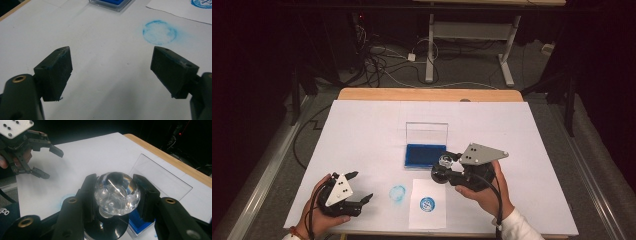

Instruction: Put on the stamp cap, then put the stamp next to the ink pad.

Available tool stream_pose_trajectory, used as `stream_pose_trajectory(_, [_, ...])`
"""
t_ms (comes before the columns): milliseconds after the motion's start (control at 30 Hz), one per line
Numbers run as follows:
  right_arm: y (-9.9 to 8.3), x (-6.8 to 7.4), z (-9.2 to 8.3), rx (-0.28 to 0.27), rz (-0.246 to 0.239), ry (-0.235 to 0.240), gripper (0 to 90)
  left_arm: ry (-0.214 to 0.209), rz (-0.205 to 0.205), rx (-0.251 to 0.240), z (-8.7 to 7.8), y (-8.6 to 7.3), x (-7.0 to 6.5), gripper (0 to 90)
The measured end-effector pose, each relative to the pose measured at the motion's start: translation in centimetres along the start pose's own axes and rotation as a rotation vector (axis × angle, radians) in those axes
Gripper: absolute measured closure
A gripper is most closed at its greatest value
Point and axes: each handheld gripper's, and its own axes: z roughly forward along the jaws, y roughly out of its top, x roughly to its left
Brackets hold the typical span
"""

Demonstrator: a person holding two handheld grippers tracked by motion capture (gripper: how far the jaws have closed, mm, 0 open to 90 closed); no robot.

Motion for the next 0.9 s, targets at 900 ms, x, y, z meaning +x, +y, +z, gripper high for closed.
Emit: stream_pose_trajectory(900, [1.1,-2.6,-0.1,0.019,-0.001,-0.053,57.2,-0.009,0.002,0.018,0.4,0.1,-0.1,17.1])
